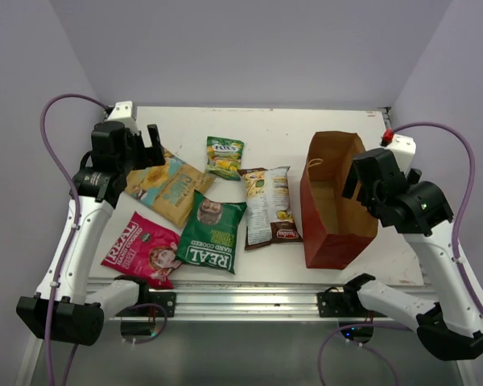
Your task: Place the snacks into the paper bag
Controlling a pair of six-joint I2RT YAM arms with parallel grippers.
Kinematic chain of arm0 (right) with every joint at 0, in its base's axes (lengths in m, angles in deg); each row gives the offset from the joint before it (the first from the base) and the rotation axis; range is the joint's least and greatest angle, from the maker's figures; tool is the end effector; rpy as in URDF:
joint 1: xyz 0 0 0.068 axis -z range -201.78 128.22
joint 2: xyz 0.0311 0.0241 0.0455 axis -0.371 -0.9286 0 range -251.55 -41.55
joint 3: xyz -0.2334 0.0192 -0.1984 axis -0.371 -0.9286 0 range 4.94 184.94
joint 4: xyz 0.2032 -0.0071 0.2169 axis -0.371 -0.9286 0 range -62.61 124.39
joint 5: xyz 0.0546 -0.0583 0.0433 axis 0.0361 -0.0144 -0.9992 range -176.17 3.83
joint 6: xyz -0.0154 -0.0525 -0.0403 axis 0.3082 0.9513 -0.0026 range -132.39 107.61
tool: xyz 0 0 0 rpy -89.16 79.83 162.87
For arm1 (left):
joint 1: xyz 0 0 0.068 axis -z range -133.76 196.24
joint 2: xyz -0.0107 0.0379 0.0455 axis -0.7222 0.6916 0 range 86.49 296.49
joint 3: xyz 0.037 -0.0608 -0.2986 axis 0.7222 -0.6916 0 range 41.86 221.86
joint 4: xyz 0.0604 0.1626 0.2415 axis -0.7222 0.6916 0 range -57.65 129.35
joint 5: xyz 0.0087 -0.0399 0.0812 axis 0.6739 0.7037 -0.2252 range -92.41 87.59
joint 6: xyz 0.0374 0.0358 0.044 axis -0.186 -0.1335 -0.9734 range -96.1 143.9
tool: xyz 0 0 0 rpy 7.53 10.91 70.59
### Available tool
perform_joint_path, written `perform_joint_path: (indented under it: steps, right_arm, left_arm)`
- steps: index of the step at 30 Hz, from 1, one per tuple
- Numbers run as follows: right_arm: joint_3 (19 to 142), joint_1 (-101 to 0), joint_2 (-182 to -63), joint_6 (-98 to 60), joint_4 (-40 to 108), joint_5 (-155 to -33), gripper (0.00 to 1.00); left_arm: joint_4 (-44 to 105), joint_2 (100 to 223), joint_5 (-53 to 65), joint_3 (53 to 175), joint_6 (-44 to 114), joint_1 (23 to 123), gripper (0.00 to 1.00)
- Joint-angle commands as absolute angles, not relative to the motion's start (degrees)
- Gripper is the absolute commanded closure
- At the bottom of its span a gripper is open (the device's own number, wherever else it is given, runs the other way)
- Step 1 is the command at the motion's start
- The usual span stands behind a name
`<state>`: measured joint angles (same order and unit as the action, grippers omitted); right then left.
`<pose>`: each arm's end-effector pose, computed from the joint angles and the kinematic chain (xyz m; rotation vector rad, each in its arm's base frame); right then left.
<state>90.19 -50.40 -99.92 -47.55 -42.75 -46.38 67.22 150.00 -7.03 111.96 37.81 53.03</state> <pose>0.1593 0.0472 0.4605 0.4121 2.1760 -0.2555 0.2724 -0.0278 0.4126 -0.1779 2.0578 -0.1396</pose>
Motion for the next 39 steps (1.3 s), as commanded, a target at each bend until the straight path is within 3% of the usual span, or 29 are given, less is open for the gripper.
perform_joint_path:
  steps: [1, 6, 14, 18, 20, 21, 23, 25, 32, 39]
  right_arm:
    - [88.62, -49.73, -98.16, -48.43, -56.84, -41.01, 0.09]
    - [85.10, -49.29, -98.77, -48.86, -56.66, -41.35, 0.18]
    - [81.40, -49.29, -98.24, -49.57, -54.29, -41.61, 0.49]
    - [80.88, -49.29, -98.33, -49.66, -53.94, -41.70, 0.53]
    - [80.52, -49.29, -98.24, -49.74, -53.59, -41.96, 0.63]
    - [80.44, -49.29, -98.24, -49.66, -53.33, -42.14, 0.78]
    - [80.17, -49.29, -98.33, -49.66, -53.24, -42.67, 0.93]
    - [80.08, -49.29, -98.51, -49.57, -53.24, -42.93, 1.00]
    - [80.17, -49.29, -98.42, -48.96, -52.97, -43.37, 1.00]
    - [80.79, -49.20, -98.51, -48.51, -52.71, -43.46, 1.00]
  left_arm:
    - [64.87, 149.51, -6.01, 111.91, 37.53, 53.10, 0.00]
    - [64.87, 149.51, -6.63, 111.99, 37.53, 53.10, 0.00]
    - [65.13, 149.16, -6.98, 112.00, 37.53, 53.10, 0.00]
    - [64.96, 148.81, -6.80, 111.38, 37.26, 53.10, 0.00]
    - [64.95, 148.55, -6.89, 110.94, 37.17, 53.10, 0.00]
    - [64.87, 148.46, -6.80, 110.77, 37.17, 53.10, 0.00]
    - [64.60, 148.28, -6.72, 110.15, 37.09, 53.10, 0.00]
    - [64.17, 148.11, -6.63, 108.49, 37.09, 53.10, 0.00]
    - [60.30, 150.21, -3.65, 98.12, 39.54, 53.10, 0.04]
    - [60.29, 161.71, 1.98, 94.33, 40.86, 56.78, 0.02]
